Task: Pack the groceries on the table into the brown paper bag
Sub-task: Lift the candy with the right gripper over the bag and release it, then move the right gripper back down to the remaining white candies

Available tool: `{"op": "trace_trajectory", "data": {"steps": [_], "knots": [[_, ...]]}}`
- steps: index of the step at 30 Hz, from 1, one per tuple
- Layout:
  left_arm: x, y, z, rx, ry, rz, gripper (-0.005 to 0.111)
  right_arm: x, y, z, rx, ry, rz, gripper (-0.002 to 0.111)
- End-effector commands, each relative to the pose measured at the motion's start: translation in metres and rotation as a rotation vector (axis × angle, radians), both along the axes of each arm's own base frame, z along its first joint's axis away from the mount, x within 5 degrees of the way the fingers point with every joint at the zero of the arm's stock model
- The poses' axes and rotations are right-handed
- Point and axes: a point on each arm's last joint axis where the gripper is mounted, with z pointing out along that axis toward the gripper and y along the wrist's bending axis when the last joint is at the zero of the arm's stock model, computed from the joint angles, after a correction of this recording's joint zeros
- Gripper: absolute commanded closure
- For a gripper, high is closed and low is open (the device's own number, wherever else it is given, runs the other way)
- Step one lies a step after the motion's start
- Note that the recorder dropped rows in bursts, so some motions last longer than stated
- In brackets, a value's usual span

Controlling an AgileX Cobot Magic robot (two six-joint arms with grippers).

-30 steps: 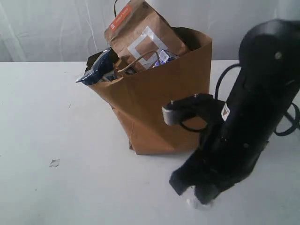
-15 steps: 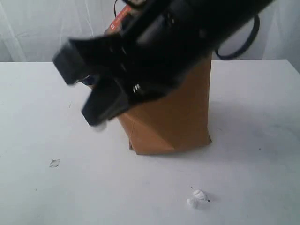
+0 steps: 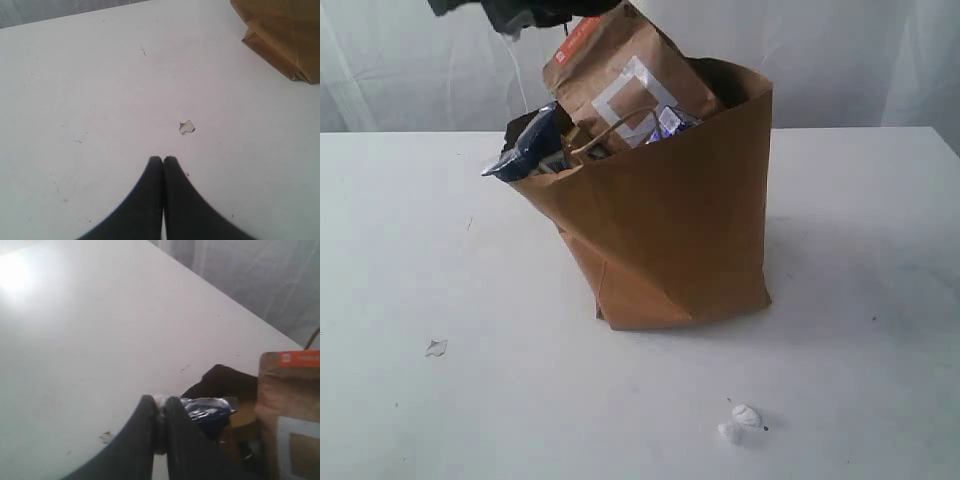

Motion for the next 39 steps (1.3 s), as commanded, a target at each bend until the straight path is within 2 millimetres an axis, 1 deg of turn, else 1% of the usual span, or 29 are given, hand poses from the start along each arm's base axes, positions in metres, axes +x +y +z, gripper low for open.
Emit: {"op": "trace_trajectory", "data": {"steps": [1,4,7,12,15,19,22,26,29,34,37,39], "knots": [[0.000,0.000,-0.001,-0.012,-0.003,0.003,0.107,0.034,0.001,-0.033,-0.124,-0.008,-0.115,0.108],[0.000,0.000,-0.001,-0.012,-0.003,0.003,0.107,0.057,-0.008,-0.054,-0.175,0.051,-0.234,0.108],[0.000,0.000,-0.001,-0.012,-0.003,0.003,0.107,0.069,-0.014,-0.064,-0.163,0.096,-0.296,0.102],[0.000,0.000,-0.001,-0.012,-0.003,0.003,0.107,0.073,-0.017,-0.066,-0.169,0.097,-0.303,0.089],[0.000,0.000,-0.001,-0.012,-0.003,0.003,0.107,0.073,-0.018,-0.067,-0.173,0.101,-0.304,0.087],[0.000,0.000,-0.001,-0.012,-0.003,0.003,0.107,0.070,-0.020,-0.066,-0.191,0.118,-0.307,0.087],[0.000,0.000,-0.001,-0.012,-0.003,0.003,0.107,0.064,-0.026,-0.062,-0.224,0.145,-0.311,0.087],[0.000,0.000,-0.001,-0.012,-0.003,0.003,0.107,0.049,-0.039,-0.049,-0.281,0.176,-0.312,0.088],[0.000,0.000,-0.001,-0.012,-0.003,0.003,0.107,0.033,-0.052,-0.031,-0.284,0.181,-0.320,0.090],[0.000,0.000,-0.001,-0.012,-0.003,0.003,0.107,0.001,-0.078,0.006,-0.281,0.142,-0.310,0.101],[0.000,0.000,-0.001,-0.012,-0.003,0.003,0.107,-0.017,-0.095,0.022,-0.311,0.127,-0.315,0.108],[0.000,0.000,-0.001,-0.012,-0.003,0.003,0.107,-0.024,-0.104,0.028,-0.337,0.108,-0.325,0.108]]}}
